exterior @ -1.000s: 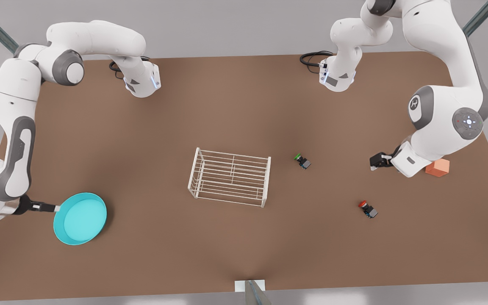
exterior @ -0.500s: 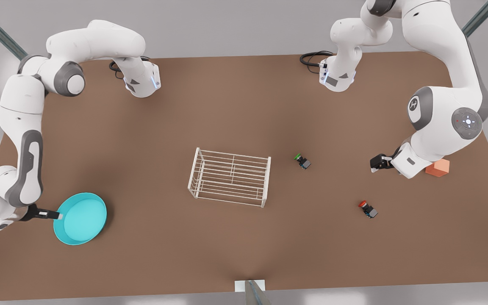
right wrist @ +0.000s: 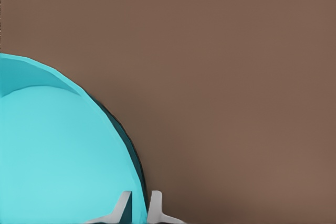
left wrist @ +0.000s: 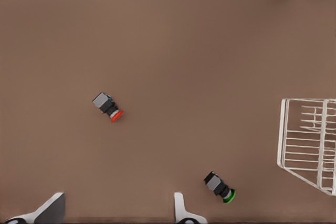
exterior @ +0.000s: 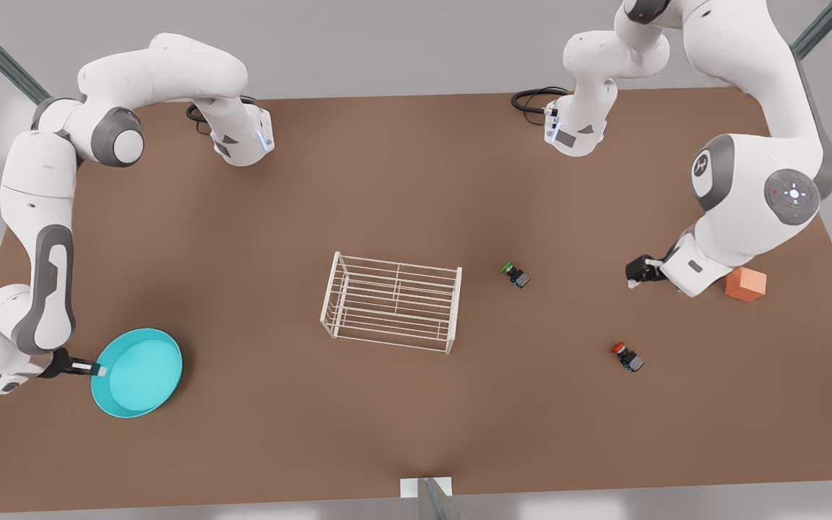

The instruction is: Place the plate on the shelf with right arm and place the red button switch in the plate with left arm

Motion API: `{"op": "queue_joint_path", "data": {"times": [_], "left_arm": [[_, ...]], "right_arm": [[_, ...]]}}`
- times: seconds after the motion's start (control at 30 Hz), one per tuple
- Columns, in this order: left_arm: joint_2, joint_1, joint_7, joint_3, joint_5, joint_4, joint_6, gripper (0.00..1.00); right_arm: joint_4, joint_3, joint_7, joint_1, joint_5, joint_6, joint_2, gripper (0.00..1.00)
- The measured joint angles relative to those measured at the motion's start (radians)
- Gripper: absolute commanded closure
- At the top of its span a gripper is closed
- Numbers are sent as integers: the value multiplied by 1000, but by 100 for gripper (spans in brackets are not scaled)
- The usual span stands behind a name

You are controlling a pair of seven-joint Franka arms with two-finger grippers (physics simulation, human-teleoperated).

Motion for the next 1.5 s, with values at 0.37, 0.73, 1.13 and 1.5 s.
{"op": "queue_joint_path", "data": {"times": [0.37, 0.73, 1.13, 1.5], "left_arm": [[-42, 54, -76, -50, -5, -3, -96, 0], [-31, 58, -117, -51, 3, -12, -96, 0], [-36, 39, -147, -55, 4, -12, -128, 0], [-50, 40, -181, -54, 11, -94, -81, 0]], "right_arm": [[0, 11, -14, -4, 22, -107, -38, 81], [-2, 94, -18, -24, 76, -274, -137, 82], [-10, 222, 1, 127, 167, -533, -242, 81], [-39, 296, 84, 342, 206, -619, -320, 80]]}}
